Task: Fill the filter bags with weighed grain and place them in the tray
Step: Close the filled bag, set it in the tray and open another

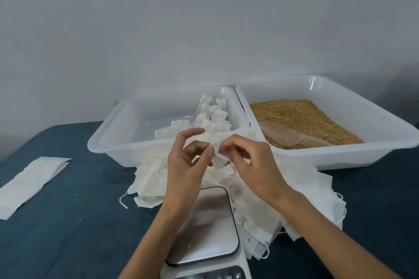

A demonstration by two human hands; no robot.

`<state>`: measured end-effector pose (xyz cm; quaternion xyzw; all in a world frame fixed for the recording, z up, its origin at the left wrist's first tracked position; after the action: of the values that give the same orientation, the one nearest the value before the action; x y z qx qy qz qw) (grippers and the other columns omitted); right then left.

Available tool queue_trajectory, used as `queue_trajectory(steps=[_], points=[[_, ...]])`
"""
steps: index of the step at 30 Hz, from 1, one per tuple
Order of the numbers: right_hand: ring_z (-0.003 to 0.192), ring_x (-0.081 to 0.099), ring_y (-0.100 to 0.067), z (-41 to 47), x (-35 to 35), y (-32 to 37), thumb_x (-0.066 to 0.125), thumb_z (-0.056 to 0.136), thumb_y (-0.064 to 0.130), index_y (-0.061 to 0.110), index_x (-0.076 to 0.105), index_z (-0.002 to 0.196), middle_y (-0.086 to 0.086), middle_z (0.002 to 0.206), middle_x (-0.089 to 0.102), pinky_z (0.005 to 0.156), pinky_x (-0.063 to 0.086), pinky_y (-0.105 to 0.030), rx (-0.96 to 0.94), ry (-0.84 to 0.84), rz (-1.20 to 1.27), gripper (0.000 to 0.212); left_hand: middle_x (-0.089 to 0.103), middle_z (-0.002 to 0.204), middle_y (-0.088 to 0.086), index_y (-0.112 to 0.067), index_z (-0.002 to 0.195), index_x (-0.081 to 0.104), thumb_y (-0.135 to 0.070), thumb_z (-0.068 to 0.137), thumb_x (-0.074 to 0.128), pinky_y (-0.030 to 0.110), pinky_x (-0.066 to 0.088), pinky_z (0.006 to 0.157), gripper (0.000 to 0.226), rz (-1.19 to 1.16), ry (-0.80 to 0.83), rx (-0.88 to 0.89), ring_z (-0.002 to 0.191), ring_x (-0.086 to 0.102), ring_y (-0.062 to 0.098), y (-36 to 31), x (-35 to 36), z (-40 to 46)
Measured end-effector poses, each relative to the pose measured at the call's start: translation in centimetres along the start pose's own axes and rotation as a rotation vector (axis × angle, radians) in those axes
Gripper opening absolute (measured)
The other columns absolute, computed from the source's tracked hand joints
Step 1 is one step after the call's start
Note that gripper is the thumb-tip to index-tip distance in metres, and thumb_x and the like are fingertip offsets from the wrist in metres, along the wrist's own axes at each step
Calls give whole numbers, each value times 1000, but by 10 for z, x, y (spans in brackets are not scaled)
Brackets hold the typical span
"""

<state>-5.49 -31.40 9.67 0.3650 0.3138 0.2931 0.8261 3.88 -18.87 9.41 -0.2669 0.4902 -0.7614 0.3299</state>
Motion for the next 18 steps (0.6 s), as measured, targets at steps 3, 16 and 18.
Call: queue_trajectory(steps=[3,16,18], points=[[88,73,-12,0,3,-3,60,102,30,26,76,99,10,94,76,79,59,-39,79,34,31,17,74,86,8,-22,125,60,-7,97,70,20,53,77,33,-14,9,2,75,66,14,-2,0,-1],[95,74,-21,8,-13,-8,76,89,18,14,79,98,-4,103,78,80,57,-28,190,-45,494,10,77,104,3,-13,121,69,-26,92,78,29,57,73,34,-54,-20,-137,85,70,16,7,-6,4],[88,71,-21,7,-18,-9,80,85,15,14,78,91,6,104,73,80,57,-36,138,-131,281,6,72,81,2,-8,102,73,-14,94,76,31,52,69,10,-11,-64,-85,69,61,15,7,-9,4]])
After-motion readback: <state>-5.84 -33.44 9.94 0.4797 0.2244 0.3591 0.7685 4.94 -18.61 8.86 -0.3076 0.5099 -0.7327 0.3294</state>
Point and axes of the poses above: each hand's wrist, its own z-axis towards the middle knuckle, its own x-axis out of the palm, y = z × x, the point moved 6 cm from there along z, towards the middle knuckle
